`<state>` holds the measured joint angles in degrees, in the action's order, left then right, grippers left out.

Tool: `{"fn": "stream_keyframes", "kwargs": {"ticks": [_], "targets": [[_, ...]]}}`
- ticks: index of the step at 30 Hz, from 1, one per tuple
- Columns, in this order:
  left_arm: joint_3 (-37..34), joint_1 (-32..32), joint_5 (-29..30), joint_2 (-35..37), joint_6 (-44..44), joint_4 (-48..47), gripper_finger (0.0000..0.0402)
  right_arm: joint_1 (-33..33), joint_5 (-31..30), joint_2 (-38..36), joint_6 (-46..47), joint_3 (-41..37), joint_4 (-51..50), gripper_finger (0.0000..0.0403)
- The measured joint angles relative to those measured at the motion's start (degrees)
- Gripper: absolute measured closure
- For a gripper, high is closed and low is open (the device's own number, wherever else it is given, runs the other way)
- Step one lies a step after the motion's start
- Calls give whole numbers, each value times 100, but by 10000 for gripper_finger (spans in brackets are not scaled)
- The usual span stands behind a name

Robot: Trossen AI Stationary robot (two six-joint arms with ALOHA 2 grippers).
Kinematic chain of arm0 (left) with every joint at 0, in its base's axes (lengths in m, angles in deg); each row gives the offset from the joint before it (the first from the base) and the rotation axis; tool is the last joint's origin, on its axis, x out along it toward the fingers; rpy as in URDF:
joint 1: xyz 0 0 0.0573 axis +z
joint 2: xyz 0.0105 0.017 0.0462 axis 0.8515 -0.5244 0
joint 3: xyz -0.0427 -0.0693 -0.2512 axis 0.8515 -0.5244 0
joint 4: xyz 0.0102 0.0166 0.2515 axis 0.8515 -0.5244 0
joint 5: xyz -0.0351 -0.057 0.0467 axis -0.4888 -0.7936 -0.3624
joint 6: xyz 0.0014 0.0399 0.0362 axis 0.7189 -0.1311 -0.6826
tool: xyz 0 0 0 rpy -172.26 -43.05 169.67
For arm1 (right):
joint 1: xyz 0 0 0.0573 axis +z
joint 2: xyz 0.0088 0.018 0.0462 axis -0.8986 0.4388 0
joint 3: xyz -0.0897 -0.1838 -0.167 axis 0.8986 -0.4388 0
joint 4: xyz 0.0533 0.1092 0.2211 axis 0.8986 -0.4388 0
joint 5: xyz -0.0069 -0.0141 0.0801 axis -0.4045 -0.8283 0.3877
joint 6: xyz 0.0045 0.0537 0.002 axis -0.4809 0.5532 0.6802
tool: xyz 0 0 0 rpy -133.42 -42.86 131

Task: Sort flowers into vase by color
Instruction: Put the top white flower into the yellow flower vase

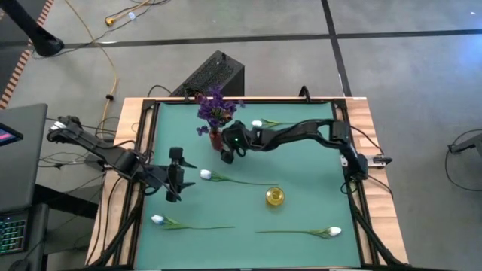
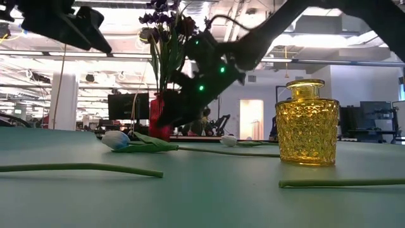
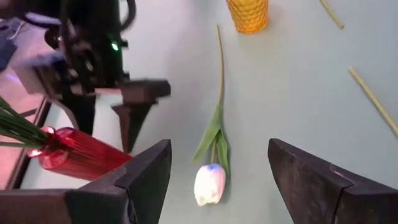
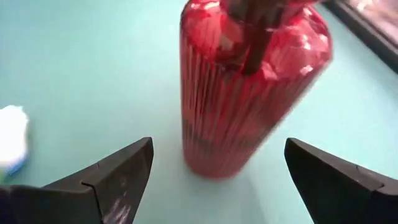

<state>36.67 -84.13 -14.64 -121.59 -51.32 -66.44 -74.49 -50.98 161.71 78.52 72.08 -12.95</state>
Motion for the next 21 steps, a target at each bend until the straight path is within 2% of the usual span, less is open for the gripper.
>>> {"fn": "stream_keyframes", "kwargs": {"ticks": [6, 11, 16, 19, 21], "targets": [[-475, 0, -24, 54, 243, 667, 145, 2, 405, -615, 95, -2, -1631, 12], [-892, 0, 82, 47, 535, 1512, 145, -85, 413, -1106, -62, 0, -3146, 12], [-1193, 0, 240, 46, 638, 2196, 145, -461, 414, -1338, -296, -7, -4568, 13], [-1359, 0, 327, 46, 639, 2621, 145, -807, 483, -1506, -480, -303, -5010, 14], [-1531, 0, 508, 46, 568, 2967, 145, -1088, 550, -1680, -658, -665, -4957, 18]]}}
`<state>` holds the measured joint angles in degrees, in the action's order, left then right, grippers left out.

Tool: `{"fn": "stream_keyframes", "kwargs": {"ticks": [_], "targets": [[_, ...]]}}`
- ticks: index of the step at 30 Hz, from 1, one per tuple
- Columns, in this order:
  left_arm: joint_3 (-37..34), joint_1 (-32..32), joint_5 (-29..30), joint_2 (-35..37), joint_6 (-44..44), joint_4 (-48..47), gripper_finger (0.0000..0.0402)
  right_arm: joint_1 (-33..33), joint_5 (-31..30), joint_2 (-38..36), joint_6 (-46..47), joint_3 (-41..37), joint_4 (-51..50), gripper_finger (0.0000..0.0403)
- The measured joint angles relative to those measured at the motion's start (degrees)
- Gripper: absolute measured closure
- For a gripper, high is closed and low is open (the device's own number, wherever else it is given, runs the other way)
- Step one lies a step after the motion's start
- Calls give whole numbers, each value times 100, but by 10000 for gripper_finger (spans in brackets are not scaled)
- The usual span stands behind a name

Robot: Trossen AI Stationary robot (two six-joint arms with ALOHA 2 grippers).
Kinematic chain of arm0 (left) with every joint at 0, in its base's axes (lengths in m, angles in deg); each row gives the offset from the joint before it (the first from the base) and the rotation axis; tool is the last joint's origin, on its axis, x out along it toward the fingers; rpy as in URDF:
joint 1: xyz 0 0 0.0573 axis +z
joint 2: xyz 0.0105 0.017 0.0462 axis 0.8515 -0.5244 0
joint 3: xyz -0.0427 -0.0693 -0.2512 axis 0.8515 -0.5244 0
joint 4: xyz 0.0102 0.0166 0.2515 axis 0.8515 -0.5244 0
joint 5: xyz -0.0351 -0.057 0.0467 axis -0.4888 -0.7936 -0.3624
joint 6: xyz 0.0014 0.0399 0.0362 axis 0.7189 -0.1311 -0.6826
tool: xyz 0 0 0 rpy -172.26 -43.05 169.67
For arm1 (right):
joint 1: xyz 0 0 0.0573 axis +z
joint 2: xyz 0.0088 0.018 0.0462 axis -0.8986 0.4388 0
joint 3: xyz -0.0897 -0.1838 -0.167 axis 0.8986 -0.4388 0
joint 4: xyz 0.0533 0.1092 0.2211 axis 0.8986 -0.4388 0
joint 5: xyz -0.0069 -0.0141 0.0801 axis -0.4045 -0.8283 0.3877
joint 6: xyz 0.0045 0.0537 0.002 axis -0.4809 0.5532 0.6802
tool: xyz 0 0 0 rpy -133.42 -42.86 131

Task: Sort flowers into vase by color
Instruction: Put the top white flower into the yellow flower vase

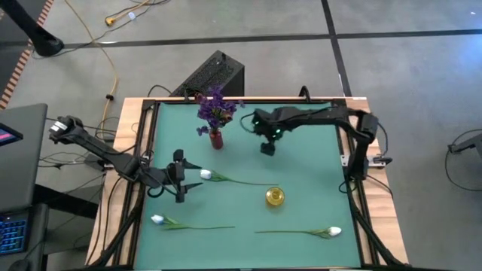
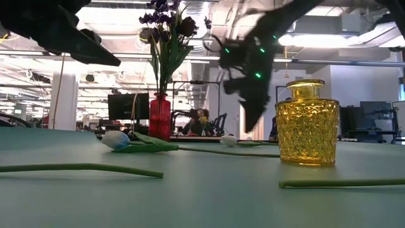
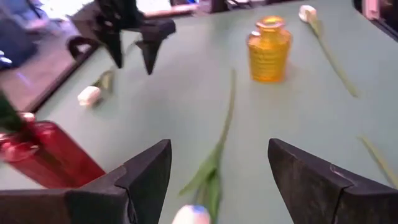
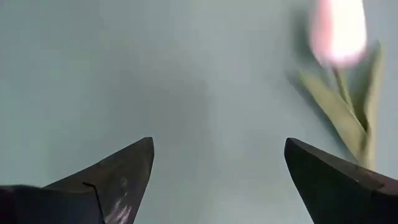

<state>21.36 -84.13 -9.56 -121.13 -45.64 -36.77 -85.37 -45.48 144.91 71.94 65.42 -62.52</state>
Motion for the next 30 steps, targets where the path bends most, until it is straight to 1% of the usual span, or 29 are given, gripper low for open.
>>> {"fn": "stream_keyframes", "kwargs": {"ticks": [4, 8, 13, 16, 20, 25, 27, 30], "targets": [[-248, 98, 328, 0, -320, 633, 145, -544, 36, -354, -734, -578, 437, 29], [-457, 411, 300, 0, -728, 1409, 145, -1106, 34, -458, -1588, -723, 592, 37], [-465, 882, 219, 0, -812, 1490, 145, -1744, 27, -458, -2315, -703, 579, 39], [-465, 1119, 25, 0, -863, 1490, 145, -2023, 37, -438, -2574, -701, 540, 39], [-465, 1339, 1, 0, -873, 1490, 145, -2274, 411, -274, -2749, -698, 546, 39], [-465, 1490, -3, 0, -948, 1490, 145, -2318, 384, 59, -3087, -689, 572, 43], [-465, 1526, -5, 0, -978, 1490, 145, -2320, 378, 140, -3132, -676, 564, 53], [-465, 1566, -3, 0, -1057, 1488, 146, -2329, 381, 183, -3203, -665, 505, 88]]}}
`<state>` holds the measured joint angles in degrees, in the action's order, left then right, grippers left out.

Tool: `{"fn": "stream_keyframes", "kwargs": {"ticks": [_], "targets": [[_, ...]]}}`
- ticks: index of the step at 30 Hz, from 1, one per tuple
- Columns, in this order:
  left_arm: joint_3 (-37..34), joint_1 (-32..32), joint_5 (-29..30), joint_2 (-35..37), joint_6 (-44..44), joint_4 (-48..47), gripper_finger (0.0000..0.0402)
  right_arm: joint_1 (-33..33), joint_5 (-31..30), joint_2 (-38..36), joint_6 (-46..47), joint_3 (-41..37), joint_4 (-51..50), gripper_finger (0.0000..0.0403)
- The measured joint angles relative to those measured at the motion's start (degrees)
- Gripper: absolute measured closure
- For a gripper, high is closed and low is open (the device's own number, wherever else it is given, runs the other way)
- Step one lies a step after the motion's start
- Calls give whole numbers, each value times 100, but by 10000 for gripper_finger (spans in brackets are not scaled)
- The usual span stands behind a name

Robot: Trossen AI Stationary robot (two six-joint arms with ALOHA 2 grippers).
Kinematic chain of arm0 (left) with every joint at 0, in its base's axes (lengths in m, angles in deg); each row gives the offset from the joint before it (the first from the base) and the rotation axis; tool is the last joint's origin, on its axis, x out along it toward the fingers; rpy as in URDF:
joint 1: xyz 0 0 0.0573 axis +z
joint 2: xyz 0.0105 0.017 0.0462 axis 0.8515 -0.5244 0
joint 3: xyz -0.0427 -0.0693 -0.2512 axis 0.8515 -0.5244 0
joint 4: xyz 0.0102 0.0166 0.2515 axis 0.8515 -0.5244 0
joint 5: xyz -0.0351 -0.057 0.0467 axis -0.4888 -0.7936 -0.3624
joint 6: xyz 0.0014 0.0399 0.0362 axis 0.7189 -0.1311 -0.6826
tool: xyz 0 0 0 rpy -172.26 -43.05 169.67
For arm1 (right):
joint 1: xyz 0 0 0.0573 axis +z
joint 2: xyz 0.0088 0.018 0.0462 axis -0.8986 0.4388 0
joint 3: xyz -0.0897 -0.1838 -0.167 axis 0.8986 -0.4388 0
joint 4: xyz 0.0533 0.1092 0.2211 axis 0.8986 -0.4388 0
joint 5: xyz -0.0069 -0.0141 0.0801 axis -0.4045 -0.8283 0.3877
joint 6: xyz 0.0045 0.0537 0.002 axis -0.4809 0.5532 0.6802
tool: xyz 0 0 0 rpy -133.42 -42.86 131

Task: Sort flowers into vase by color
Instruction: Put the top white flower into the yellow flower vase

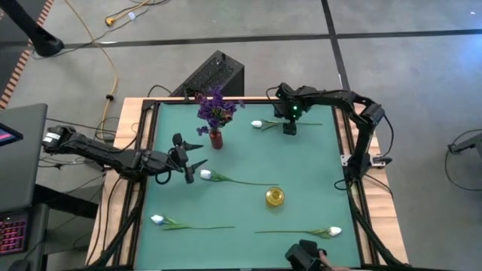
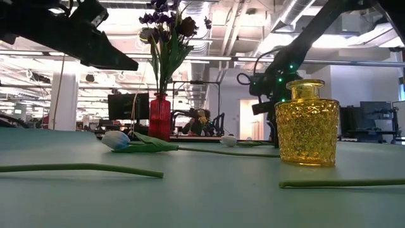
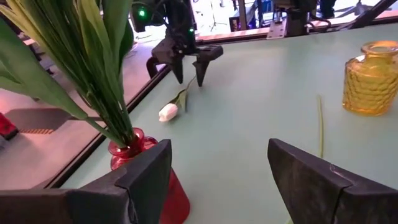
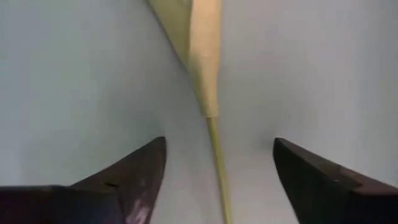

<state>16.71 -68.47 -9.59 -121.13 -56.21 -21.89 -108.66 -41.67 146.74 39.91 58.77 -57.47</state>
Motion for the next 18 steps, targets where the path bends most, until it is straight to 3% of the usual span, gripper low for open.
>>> {"fn": "stream_keyframes", "kwargs": {"ticks": [5, 13, 15, 18], "targets": [[0, 56, 2, 0, -125, 0, 165, -2, -6, 4, -37, 2, -294, 178], [0, 52, -170, 0, -186, -10, 213, 31, -40, 4, 296, 2, -422, 365], [0, 52, -330, 0, -183, -36, 221, 72, -40, -22, 388, 2, -429, 385], [0, 50, -460, 0, -140, -53, 231, 133, -5, -137, 594, -10, -451, 376]]}}
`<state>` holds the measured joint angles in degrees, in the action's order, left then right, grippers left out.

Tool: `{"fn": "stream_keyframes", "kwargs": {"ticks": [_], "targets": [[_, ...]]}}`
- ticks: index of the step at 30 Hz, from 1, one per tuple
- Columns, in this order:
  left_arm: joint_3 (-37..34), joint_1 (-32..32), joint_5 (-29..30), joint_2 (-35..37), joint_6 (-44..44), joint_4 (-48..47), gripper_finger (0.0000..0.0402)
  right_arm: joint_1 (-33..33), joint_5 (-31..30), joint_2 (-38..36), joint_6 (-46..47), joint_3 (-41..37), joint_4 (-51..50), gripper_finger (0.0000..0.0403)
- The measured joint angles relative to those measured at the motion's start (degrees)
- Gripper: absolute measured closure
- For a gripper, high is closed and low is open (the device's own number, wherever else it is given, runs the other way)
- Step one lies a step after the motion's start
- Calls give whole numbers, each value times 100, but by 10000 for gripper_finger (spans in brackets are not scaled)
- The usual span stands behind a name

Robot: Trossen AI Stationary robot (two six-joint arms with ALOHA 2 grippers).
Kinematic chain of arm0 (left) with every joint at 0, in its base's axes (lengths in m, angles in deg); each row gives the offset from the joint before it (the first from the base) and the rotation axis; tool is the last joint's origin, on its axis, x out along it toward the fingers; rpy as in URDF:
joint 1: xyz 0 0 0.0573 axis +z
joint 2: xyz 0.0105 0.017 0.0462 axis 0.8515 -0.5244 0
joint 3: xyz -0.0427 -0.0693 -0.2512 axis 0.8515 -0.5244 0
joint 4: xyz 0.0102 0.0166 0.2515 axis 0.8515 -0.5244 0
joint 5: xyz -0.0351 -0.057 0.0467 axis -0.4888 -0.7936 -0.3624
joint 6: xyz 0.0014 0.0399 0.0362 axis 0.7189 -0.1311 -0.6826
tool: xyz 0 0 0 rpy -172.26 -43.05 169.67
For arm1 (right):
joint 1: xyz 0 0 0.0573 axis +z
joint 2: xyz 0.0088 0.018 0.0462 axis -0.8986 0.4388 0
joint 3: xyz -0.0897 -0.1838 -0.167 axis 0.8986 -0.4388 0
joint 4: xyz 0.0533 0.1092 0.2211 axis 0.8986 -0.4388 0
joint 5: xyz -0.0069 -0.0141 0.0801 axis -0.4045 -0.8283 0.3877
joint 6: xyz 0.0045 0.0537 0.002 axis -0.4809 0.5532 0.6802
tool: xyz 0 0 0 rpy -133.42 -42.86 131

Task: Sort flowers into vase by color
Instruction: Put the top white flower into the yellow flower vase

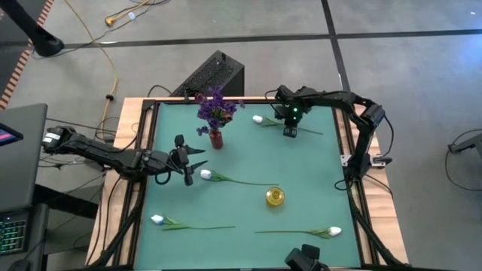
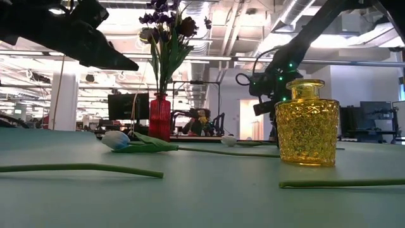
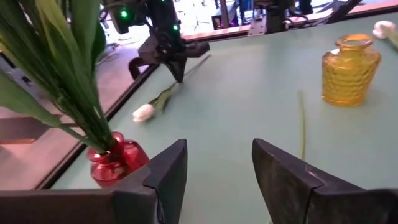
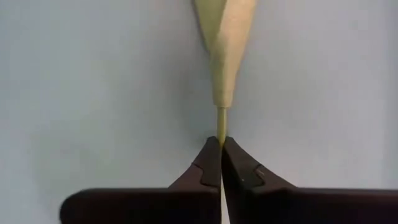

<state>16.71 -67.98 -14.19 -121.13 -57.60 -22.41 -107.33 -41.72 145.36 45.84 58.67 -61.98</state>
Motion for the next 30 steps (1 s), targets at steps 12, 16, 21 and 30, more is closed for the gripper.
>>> {"fn": "stream_keyframes", "kwargs": {"ticks": [12, 16, 21, 30], "targets": [[0, -11, -751, 0, 167, 2, 239, 69, 830, -1848, 1236, 277, -458, 386], [0, -108, -819, 0, 185, 23, 239, 442, 952, -2712, 1787, 277, -536, 386], [0, -317, -833, -2, 185, 46, 239, 1362, 946, -3732, 2371, 277, -550, 386], [0, -607, -744, -2, 185, 53, 239, 3531, -265, -4999, 3544, 105, 657, 386]]}}
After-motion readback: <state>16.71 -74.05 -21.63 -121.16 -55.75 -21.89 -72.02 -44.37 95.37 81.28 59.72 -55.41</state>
